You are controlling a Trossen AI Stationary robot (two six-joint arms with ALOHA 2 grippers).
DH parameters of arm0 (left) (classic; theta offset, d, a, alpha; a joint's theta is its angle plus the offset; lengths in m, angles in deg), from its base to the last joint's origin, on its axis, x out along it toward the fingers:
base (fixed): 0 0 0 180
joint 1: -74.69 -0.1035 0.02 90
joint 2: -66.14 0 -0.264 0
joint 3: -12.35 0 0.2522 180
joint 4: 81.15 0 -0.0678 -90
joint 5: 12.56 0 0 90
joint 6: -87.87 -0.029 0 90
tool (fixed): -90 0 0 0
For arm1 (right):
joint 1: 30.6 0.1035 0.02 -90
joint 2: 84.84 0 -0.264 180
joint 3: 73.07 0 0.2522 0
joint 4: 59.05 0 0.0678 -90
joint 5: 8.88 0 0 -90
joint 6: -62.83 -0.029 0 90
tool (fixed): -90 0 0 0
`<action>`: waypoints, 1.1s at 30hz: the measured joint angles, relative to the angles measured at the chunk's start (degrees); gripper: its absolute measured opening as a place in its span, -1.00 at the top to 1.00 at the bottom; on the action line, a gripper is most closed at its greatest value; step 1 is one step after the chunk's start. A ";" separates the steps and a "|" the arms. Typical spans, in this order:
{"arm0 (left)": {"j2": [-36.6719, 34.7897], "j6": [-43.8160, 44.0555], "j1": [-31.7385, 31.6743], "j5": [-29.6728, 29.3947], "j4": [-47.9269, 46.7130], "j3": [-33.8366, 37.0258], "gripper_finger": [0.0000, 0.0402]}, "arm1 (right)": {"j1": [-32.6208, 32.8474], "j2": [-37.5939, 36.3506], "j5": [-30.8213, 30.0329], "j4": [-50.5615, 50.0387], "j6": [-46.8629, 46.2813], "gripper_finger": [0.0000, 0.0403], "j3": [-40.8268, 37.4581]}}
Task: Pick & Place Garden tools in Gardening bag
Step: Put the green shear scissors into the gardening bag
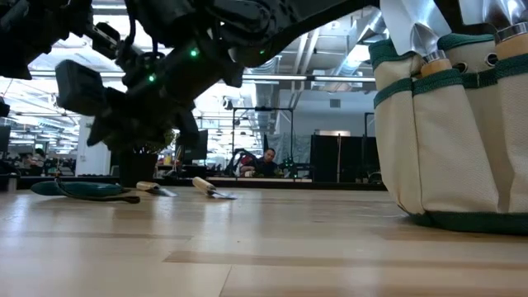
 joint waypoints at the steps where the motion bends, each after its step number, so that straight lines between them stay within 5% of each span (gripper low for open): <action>1: 0.00 0.00 0.00 -0.01 -0.01 0.00 0.91 | -0.26 -0.03 0.30 -0.41 0.77 0.46 0.40; 15: 0.00 0.00 0.00 0.01 0.09 0.00 0.91 | -1.43 6.29 6.11 -1.45 4.71 0.56 7.59; 33: -0.02 0.00 0.00 0.00 0.09 0.00 0.91 | 3.56 0.22 4.91 -33.89 6.05 0.74 7.05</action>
